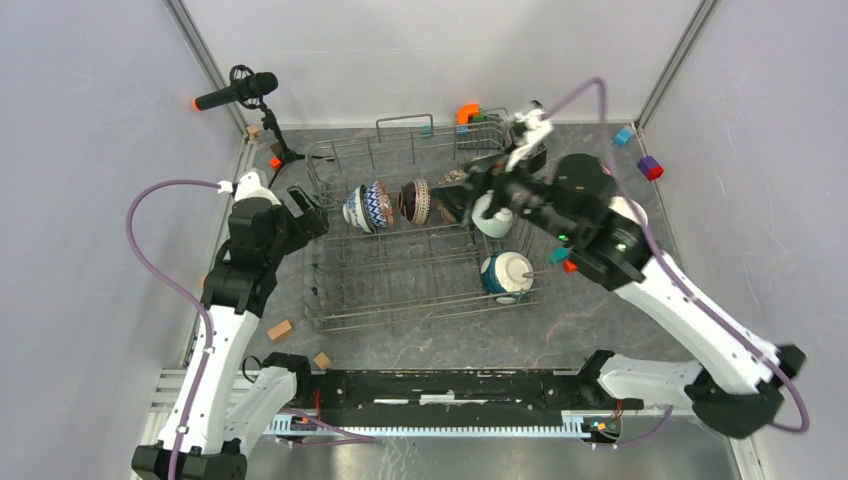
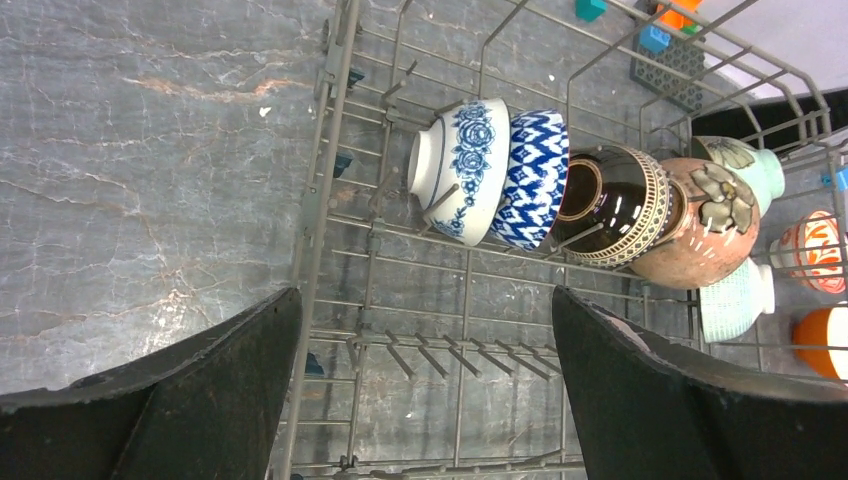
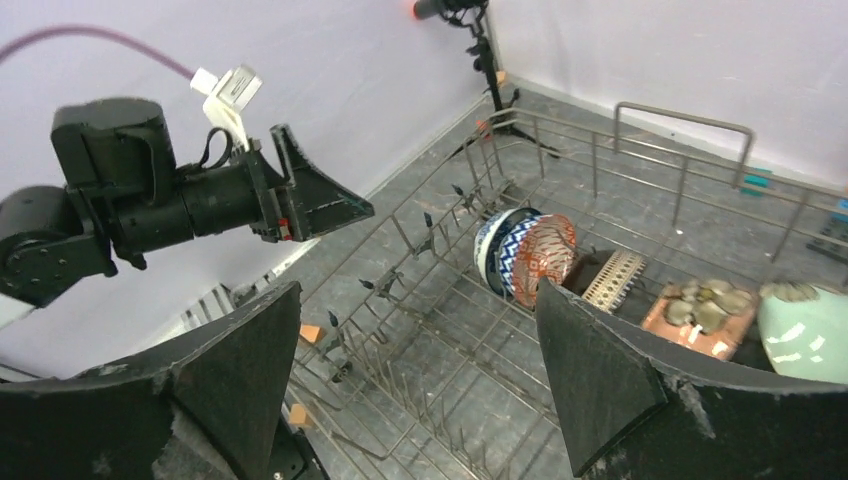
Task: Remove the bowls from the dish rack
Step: Adjust the dish rack at the center of the board, then pick up the bowl from the dish rack.
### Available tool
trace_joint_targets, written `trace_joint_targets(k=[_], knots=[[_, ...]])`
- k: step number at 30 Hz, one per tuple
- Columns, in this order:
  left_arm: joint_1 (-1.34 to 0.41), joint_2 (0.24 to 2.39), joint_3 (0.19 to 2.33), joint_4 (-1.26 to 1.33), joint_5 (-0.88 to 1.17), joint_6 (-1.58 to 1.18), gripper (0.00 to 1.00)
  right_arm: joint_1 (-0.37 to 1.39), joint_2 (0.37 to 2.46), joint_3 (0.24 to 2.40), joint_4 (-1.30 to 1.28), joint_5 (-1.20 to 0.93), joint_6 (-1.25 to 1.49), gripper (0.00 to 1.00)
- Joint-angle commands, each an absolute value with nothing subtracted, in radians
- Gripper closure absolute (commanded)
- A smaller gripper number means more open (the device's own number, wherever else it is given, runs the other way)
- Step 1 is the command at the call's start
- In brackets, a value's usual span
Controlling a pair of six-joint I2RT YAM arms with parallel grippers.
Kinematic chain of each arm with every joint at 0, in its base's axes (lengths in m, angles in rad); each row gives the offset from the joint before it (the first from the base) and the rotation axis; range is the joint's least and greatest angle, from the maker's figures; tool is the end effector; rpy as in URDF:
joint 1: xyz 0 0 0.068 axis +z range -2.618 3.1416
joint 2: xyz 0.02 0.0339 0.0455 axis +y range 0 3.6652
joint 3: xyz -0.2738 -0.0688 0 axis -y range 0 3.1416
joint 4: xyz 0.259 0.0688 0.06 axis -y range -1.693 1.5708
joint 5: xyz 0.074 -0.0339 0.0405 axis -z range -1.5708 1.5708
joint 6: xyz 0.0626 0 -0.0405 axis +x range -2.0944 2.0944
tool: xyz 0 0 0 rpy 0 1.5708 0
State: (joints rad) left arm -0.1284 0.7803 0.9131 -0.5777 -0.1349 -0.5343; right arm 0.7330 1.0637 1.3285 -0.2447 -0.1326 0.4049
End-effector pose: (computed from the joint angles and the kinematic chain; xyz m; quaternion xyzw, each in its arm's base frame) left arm 0.1964 -0.0169 0.3413 -0.2053 0.8192 -0.1193 0.5220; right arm 0.1857 0.1783 0.4813 -0.1607 0.6813 0.4230 0.5754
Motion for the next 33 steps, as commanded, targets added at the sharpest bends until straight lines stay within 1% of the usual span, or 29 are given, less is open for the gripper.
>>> trace_joint_targets(k=[1, 5, 10, 13, 16, 19, 24, 28, 33], knots=[[-0.127, 0.790, 0.921, -0.527, -0.119, -0.548, 0.00, 0.889, 1.215, 1.415, -0.274, 0.185, 0.259, 0.09], [-0.126, 0.748, 0.843, -0.521, -0.181, -0.611, 0.00, 0.894, 1.350, 1.400, -0.219, 0.299, 0.227, 0.10], [-0.127, 0.658, 0.725, -0.497, -0.221, -0.628, 0.00, 0.889, 1.515, 1.424, -0.174, 0.295, 0.207, 0.11], [-0.127, 0.618, 0.685, -0.465, -0.213, -0.624, 0.01, 0.851, 1.572, 1.394, -0.082, 0.202, 0.248, 0.14], [-0.127, 0.604, 0.666, -0.448, -0.171, -0.645, 0.02, 0.792, 1.619, 1.352, 0.017, 0.112, 0.332, 0.21], [-0.127, 0.607, 0.662, -0.454, -0.156, -0.658, 0.03, 0.769, 1.656, 1.323, 0.138, 0.007, 0.376, 0.29], [-0.127, 0.603, 0.639, -0.440, -0.127, -0.679, 0.03, 0.774, 1.783, 1.423, 0.161, -0.131, 0.404, 0.37], [-0.127, 0.604, 0.643, -0.448, -0.122, -0.674, 0.03, 0.779, 1.900, 1.547, 0.100, -0.166, 0.401, 0.38], [-0.126, 0.594, 0.636, -0.448, -0.122, -0.675, 0.03, 0.779, 1.978, 1.609, 0.087, -0.172, 0.402, 0.37]])
